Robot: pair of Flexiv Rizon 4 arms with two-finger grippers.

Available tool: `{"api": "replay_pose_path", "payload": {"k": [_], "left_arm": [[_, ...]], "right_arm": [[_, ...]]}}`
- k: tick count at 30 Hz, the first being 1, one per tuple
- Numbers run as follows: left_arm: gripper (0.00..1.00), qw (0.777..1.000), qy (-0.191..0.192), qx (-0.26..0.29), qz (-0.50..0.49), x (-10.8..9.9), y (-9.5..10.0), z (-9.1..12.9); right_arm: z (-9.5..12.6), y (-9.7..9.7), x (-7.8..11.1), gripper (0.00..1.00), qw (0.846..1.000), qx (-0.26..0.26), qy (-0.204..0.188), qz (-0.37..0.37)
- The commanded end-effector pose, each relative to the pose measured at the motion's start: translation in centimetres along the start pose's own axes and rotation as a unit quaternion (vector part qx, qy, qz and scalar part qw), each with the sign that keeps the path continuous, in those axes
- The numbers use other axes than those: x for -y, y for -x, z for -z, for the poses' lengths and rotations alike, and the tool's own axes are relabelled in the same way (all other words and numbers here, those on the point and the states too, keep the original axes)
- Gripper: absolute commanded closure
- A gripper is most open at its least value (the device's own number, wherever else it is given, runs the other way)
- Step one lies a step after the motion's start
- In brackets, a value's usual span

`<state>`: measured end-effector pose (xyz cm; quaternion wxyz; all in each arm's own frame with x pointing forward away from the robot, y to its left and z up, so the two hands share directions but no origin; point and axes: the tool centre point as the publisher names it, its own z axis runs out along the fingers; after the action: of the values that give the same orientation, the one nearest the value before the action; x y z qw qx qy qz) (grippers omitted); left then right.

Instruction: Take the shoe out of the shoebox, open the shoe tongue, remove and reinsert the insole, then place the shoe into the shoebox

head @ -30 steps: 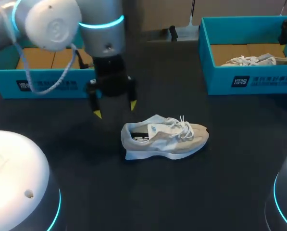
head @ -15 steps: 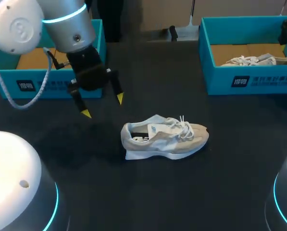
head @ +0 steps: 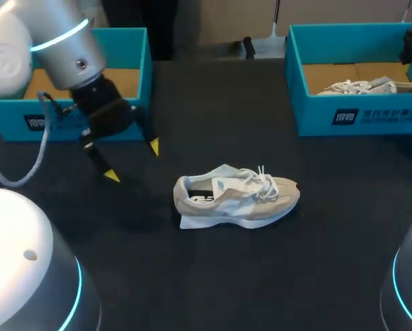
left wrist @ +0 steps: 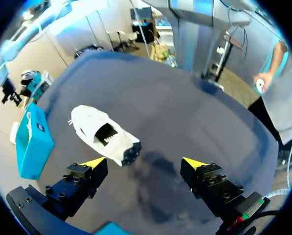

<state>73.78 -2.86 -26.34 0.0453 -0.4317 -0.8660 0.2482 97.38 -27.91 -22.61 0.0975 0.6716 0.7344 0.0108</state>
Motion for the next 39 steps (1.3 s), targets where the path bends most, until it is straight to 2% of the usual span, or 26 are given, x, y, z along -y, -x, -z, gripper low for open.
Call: {"api": "replay_pose_path", "payload": {"k": [1, 3, 16, 18, 21, 25, 34, 39], "left_arm": [[0.00, 0.992, -0.051, 0.115, 0.027, -0.9, -2.1, -1.0], [0.00, 0.984, -0.092, 0.142, 0.051, -1.5, -2.9, -1.4], [0.00, 0.984, -0.092, 0.142, 0.051, -1.5, -2.9, -1.4], [0.00, 0.978, -0.111, 0.146, 0.096, -2.2, -3.1, -2.5], [0.00, 0.961, -0.143, 0.177, 0.158, -2.6, -3.9, -3.5], [0.00, 0.937, -0.167, 0.216, 0.216, -3.4, -5.0, -4.7], [0.00, 0.876, -0.206, 0.303, 0.314, -4.5, -6.1, -6.3], [0.00, 0.864, -0.222, 0.318, 0.322, -4.5, -5.9, -6.3]], "right_arm": [[0.0, 0.0, 0.0, 0.00, 1.000, 0.000, 0.000, 0.000], [0.0, 0.0, 0.0, 0.00, 1.000, 0.000, 0.000, 0.000], [0.0, 0.0, 0.0, 0.00, 1.000, 0.000, 0.000, 0.000], [0.0, 0.0, 0.0, 0.00, 1.000, 0.000, 0.000, 0.000], [0.0, 0.0, 0.0, 0.00, 1.000, 0.000, 0.000, 0.000], [0.0, 0.0, 0.0, 0.00, 1.000, 0.000, 0.000, 0.000], [0.0, 0.0, 0.0, 0.00, 1.000, 0.000, 0.000, 0.000], [0.0, 0.0, 0.0, 0.00, 1.000, 0.000, 0.000, 0.000]]}}
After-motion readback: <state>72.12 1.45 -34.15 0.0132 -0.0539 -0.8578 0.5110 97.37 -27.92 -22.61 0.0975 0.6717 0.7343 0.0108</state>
